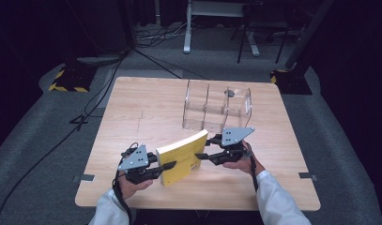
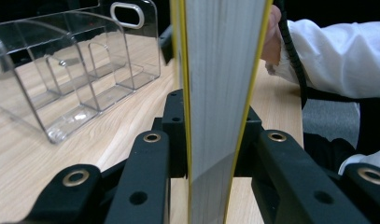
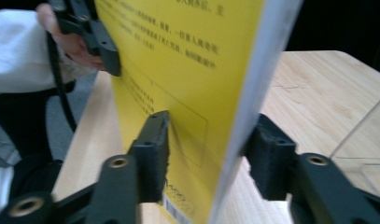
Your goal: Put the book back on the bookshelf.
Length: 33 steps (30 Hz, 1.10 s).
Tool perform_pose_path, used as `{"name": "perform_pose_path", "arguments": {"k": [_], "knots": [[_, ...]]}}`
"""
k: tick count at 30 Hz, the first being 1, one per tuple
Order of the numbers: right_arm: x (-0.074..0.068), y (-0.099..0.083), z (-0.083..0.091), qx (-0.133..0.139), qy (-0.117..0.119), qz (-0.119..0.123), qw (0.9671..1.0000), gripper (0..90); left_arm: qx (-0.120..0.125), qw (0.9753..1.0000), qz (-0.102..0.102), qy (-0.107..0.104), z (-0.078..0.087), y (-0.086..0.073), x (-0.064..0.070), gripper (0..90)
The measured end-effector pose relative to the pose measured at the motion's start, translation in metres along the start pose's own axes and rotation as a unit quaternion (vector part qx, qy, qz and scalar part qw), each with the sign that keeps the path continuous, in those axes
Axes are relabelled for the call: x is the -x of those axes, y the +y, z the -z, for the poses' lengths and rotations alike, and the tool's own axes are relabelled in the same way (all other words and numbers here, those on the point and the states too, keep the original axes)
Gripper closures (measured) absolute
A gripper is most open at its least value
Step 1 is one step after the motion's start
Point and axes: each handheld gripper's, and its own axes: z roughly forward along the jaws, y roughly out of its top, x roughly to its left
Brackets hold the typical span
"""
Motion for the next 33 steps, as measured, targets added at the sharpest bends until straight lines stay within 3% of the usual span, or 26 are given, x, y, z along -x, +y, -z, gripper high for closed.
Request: {"name": "perform_pose_path", "arguments": {"k": [6,13,18,22,25,29,33], "knots": [[-0.01,-0.003,0.005,0.008,0.011,0.009,0.9999,67.1,-0.007,0.9997,0.003,0.024,0.012,-0.005,0.003,68.0],[-0.023,-0.005,0.007,0.015,0.023,0.021,0.9994,70.1,-0.015,0.9995,-0.003,0.029,0.017,-0.008,0.011,65.7],[-0.022,-0.006,0.006,0.018,0.024,0.013,0.9995,69.3,-0.016,0.9996,-0.001,0.021,0.017,-0.011,0.01,66.5],[-0.022,-0.008,-0.002,-0.004,0.041,0.015,0.9991,65.7,-0.02,0.9998,-0.002,0.007,0.016,-0.014,0.011,68.9],[-0.024,-0.01,-0.011,-0.027,0.038,0.024,0.9986,64.8,-0.028,0.9995,-0.002,0.013,0.015,-0.019,0.013,69.0],[-0.023,-0.015,-0.012,-0.01,0.039,0.013,0.9991,67.4,-0.032,0.9993,-0.001,0.018,0.014,-0.022,0.01,68.6],[-0.027,-0.015,-0.011,-0.007,0.035,0.017,0.9992,72.8,-0.041,0.9987,0.006,0.028,0.014,-0.027,0.006,66.4]]}}
